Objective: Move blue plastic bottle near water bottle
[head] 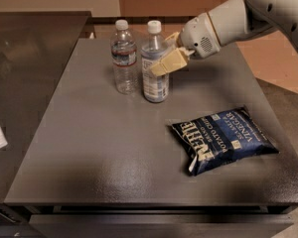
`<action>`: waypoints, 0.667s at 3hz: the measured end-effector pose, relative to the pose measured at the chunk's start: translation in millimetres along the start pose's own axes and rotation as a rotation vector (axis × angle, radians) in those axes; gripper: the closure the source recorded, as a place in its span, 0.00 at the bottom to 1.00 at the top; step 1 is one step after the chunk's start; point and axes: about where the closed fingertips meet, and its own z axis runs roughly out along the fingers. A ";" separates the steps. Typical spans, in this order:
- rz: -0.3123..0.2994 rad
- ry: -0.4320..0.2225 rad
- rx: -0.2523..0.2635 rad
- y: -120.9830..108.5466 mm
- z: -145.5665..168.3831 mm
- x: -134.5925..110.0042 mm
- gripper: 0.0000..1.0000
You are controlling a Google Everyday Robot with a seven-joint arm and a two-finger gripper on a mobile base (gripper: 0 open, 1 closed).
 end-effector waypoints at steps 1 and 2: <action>-0.027 0.003 0.009 3.7 6.7 1.7 0.38; -0.049 -0.005 0.037 3.6 7.6 3.5 0.13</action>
Offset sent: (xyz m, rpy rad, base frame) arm -0.0023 -0.0014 -0.0069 0.0020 -0.1061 -0.0301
